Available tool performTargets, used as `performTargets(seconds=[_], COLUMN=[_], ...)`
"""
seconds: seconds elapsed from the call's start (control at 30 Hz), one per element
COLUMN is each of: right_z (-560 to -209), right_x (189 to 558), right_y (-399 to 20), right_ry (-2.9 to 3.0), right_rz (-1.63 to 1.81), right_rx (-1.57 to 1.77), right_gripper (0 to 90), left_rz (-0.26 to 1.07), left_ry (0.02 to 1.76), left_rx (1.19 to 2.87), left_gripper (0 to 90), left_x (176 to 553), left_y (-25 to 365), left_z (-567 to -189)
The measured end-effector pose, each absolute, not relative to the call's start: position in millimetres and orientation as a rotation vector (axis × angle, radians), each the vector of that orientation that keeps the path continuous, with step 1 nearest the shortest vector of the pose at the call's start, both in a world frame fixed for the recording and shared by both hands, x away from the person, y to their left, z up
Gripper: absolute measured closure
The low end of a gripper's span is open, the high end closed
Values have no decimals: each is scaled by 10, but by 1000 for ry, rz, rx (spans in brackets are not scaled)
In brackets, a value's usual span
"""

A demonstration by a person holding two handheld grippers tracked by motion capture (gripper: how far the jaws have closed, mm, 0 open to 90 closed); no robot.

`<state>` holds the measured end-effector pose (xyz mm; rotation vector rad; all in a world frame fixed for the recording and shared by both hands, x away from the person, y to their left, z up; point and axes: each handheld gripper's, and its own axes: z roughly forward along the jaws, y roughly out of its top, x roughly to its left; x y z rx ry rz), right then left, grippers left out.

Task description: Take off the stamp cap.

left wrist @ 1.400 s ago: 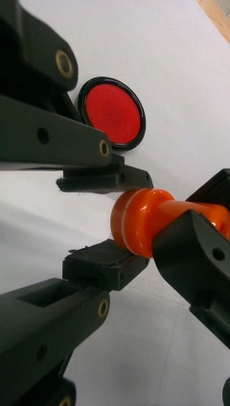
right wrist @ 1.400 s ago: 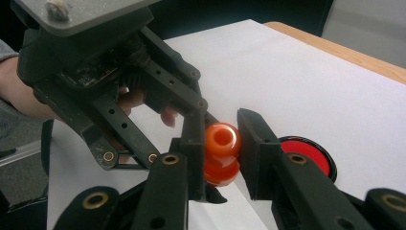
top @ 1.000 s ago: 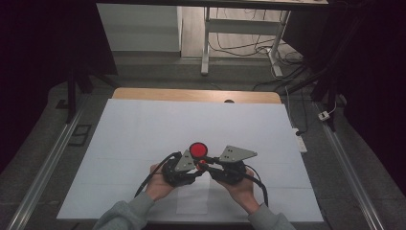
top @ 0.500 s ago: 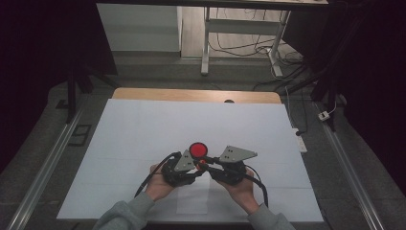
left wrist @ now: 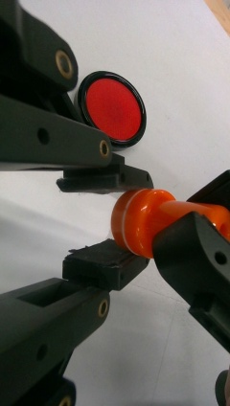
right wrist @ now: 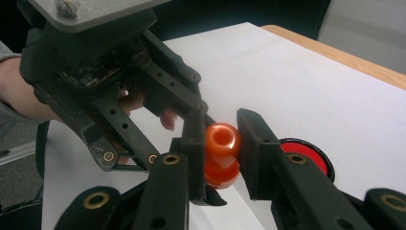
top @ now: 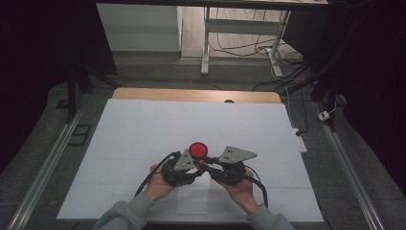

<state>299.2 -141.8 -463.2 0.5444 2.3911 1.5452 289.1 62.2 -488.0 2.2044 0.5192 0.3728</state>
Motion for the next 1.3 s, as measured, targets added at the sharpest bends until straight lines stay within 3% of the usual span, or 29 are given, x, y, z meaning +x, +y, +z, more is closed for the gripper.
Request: performTargets(seconds=[0.5,0.73,0.77,0.83,0.93,1.3], right_z=[-4643,-4652,-4644,-4545,-4513,-4512], right_x=[2999,2996,2983,3000,3008,3026], right_y=[-1416,-1422,-1440,-1549,-1630,-1636], right_ry=[2406,2385,2338,2265,2271,2281], right_rz=[1541,1565,1575,1621,1614,1633], right_rx=[554,576,585,622,612,609], right_gripper=[729,730,730,730,730,729], left_rz=[450,401,427,326,375,355], left_ry=[486,513,528,581,557,562], left_rx=[2246,2213,2293,2227,2231,2182], left_gripper=[653,653,653,653,652,650], left_x=[2863,2882,2907,2942,2930,2933], left_y=[600,620,614,675,666,752], left_z=[-4879,-4893,-4964,-5053,-4996,-4960])
